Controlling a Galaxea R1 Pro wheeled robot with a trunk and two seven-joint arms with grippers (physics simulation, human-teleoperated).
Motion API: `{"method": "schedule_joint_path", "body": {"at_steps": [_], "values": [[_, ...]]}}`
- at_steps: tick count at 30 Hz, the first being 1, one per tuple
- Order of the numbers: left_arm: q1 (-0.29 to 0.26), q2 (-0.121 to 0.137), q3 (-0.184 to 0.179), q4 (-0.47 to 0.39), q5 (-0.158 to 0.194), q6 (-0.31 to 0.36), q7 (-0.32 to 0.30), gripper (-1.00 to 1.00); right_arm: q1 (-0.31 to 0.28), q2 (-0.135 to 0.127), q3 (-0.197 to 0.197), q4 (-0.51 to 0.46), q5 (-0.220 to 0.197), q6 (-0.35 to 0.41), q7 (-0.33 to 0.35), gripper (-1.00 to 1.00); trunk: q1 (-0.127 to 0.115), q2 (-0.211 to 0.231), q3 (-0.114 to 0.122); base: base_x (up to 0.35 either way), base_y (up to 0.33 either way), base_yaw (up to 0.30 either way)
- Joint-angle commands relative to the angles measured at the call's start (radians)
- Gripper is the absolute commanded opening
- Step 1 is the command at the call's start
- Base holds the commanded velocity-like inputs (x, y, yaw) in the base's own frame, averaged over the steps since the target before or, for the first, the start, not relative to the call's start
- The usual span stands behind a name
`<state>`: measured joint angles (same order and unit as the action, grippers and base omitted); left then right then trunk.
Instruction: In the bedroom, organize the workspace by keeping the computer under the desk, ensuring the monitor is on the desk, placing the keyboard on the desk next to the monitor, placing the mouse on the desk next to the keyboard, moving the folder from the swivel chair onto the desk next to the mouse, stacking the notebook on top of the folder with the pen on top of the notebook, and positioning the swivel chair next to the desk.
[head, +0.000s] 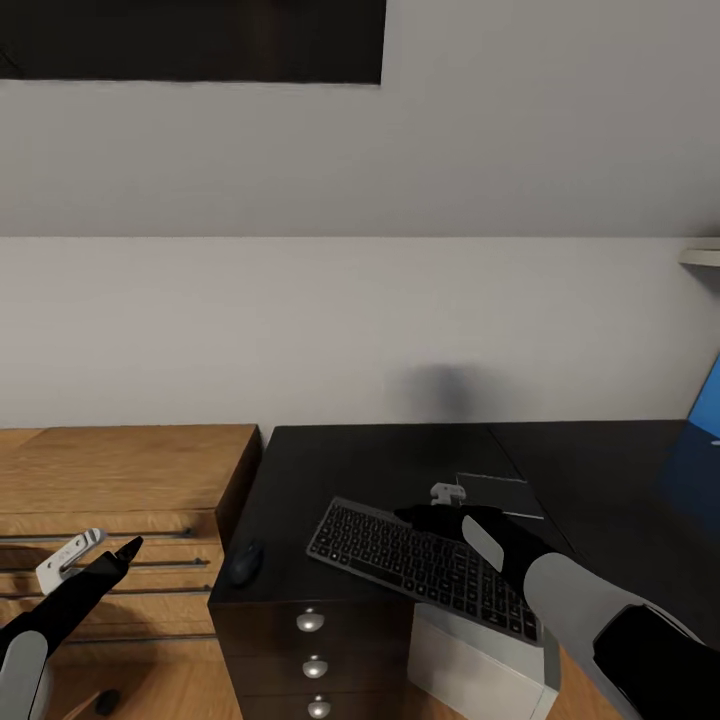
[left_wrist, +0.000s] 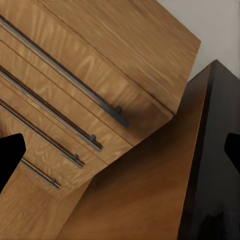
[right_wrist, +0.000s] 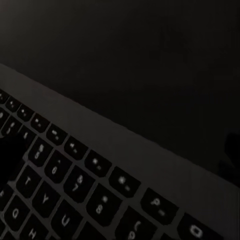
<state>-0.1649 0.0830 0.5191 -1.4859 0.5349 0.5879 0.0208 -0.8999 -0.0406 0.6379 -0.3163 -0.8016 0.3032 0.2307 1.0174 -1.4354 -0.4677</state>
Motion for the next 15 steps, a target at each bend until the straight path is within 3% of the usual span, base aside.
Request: {"method": "schedule_joint_path", "body": {"at_steps": [1, 11, 15], "values": [[-0.001, 0.000, 0.001, -0.001, 0.008, 0.006, 0.002, 1.00, -0.001, -0.001, 0.003, -0.001, -0.004, 0.004, 0.001, 1.00, 0.000, -0.001, -0.001, 0.000, 0.000, 0.000], [-0.001, 0.001, 0.002, -0.001, 0.007, 0.003, 0.002, 1.00, -0.001, -0.010, 0.002, -0.001, -0.004, 0.001, -0.002, 1.00, 0.000, -0.001, -0.001, 0.000, 0.000, 0.000], [-0.001, 0.001, 0.002, -0.001, 0.006, 0.003, 0.001, 1.00, -0.001, -0.028, -0.048, 0.001, -0.003, 0.001, -0.021, 1.00, 0.000, -0.001, -0.001, 0.000, 0.000, 0.000]]}}
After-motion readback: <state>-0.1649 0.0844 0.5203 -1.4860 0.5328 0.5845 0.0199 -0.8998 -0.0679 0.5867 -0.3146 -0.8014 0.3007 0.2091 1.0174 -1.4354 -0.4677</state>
